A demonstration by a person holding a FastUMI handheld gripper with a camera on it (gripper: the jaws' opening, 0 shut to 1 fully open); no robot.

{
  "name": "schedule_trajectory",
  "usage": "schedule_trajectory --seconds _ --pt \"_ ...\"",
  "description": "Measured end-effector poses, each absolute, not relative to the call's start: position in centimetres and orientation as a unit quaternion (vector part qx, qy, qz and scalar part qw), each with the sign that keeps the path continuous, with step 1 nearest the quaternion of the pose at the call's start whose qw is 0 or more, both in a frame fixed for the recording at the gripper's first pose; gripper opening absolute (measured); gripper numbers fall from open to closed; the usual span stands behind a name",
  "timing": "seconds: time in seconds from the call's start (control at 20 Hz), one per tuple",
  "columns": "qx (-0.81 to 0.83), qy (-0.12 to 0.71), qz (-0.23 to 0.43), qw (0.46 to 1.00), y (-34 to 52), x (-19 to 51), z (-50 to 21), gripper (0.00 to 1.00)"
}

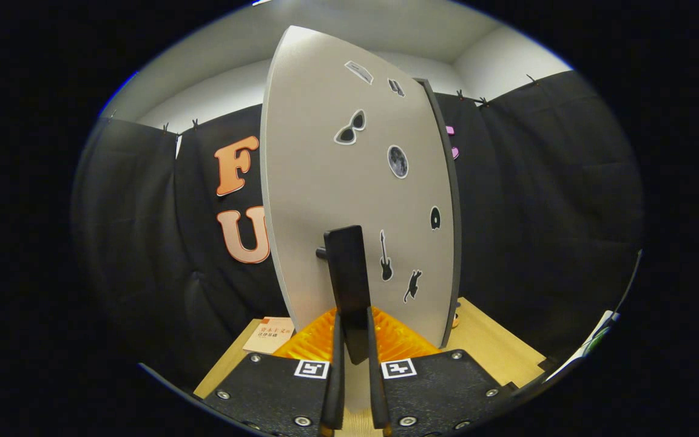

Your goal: Open the shoe cabinet door, grab the shoes and put them into the shoe cabinet, then close the shoe cabinet door.

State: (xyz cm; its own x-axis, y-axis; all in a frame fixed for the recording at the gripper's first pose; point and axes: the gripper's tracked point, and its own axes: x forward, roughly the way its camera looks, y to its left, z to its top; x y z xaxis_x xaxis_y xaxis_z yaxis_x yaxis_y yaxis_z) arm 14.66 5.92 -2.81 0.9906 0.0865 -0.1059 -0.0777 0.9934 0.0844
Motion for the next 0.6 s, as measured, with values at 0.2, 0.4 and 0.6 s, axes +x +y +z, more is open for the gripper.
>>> schedule_trajectory --seconds 0.2,0.4,0.6 --pt "0.046 0.055 0.031 0.997 4.4 14.0 -2.9 0.17" --pt "0.042 0.055 0.009 0.998 2.4 13.6 -2.8 0.17" --pt "0.043 0.053 -0.016 0.998 -0.4 13.6 -2.9 0.17"
